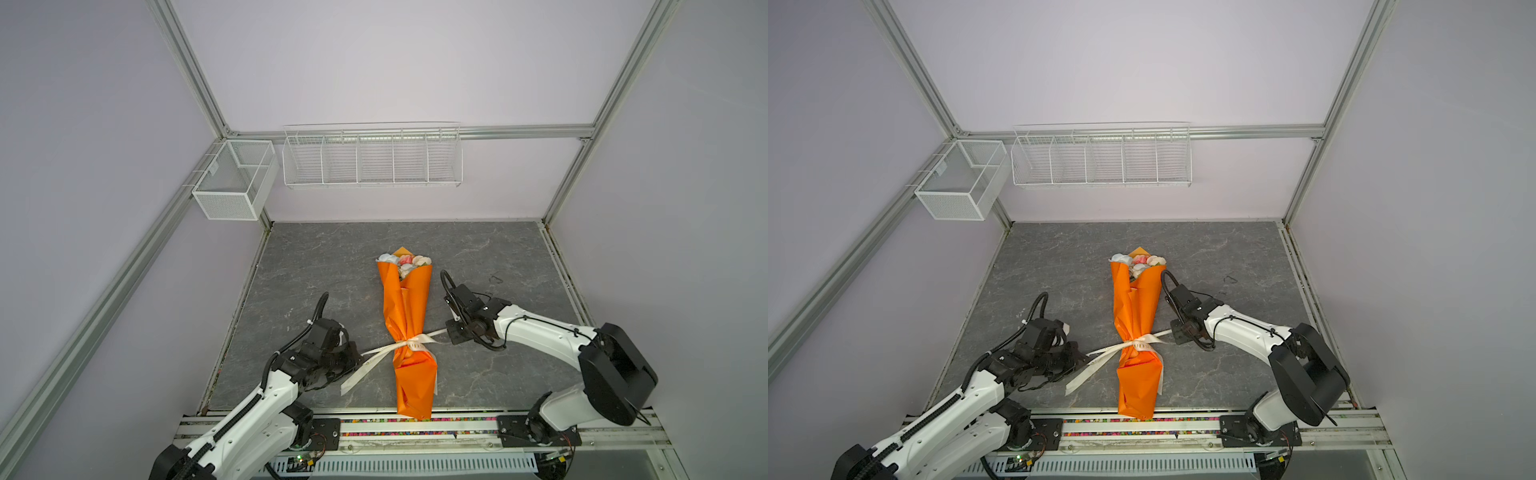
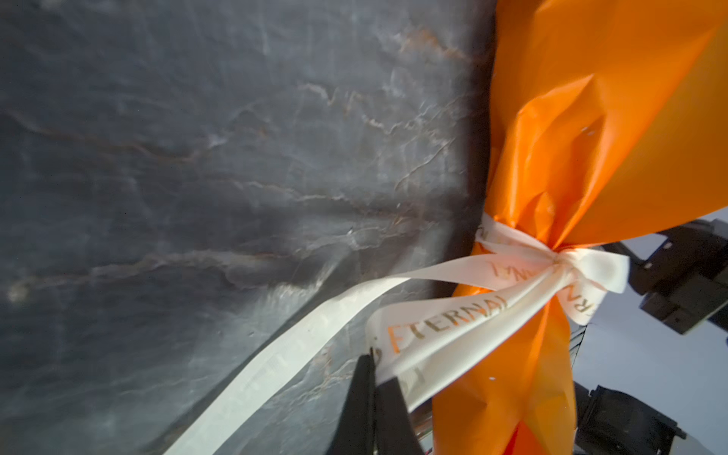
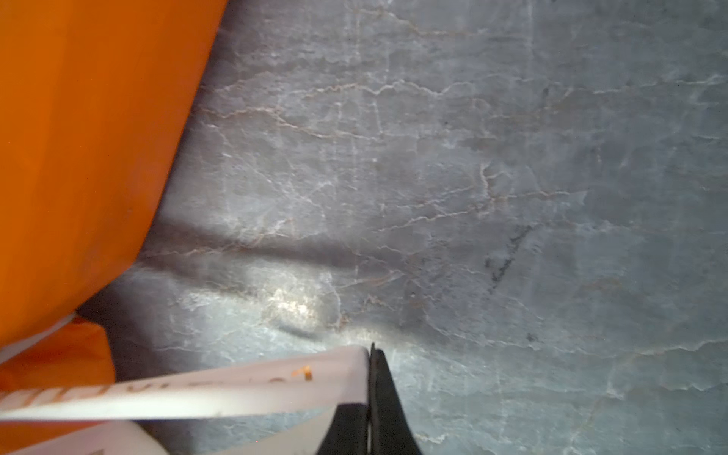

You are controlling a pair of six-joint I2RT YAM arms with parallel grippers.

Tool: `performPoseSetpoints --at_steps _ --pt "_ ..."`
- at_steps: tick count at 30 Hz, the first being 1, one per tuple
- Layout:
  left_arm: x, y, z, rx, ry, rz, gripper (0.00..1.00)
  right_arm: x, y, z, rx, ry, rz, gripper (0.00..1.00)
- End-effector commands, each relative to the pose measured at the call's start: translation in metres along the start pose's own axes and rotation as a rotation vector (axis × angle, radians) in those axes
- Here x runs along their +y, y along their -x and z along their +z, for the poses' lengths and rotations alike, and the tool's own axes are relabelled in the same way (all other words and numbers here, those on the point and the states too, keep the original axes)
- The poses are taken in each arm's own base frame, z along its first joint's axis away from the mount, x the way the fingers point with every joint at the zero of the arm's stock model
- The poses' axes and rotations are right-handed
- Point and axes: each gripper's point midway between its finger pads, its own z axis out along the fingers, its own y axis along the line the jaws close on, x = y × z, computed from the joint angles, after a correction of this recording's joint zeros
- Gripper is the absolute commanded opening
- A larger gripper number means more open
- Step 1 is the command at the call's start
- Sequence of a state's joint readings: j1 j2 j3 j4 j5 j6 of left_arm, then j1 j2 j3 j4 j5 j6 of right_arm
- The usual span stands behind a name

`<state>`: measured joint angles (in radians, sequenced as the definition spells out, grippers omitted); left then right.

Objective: Tie the bouquet of fake flowers

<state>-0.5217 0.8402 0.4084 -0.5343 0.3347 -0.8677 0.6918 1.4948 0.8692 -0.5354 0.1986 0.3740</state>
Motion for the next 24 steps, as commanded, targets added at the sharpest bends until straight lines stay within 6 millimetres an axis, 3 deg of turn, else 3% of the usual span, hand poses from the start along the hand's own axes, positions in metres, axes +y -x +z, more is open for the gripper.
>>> performPoseSetpoints --at_steps 1,6,10,16,24 --pt "0.014 0.016 -0.007 -0.059 0.124 0.024 0.0 -0.034 -0.002 -0.007 -0.003 -0.12 0.057 0.07" --pt "0.01 0.034 -0.003 -0.061 0.139 0.037 0.0 -0.067 -0.002 -0.009 0.008 -0.192 0.119 0.07" --pt "0.006 0.045 0.002 -0.041 0.163 0.089 0.0 -0.08 0.01 -0.014 -0.026 -0.167 0.155 0.07" --pt "0.024 0.057 0.002 0.019 0.318 0.117 0.0 -0.096 0.019 -0.017 -0.029 -0.197 0.172 0.07" --pt "0.04 0.076 0.001 0.006 0.354 0.068 0.0 -0.115 0.02 -0.014 -0.023 -0.215 0.206 0.07"
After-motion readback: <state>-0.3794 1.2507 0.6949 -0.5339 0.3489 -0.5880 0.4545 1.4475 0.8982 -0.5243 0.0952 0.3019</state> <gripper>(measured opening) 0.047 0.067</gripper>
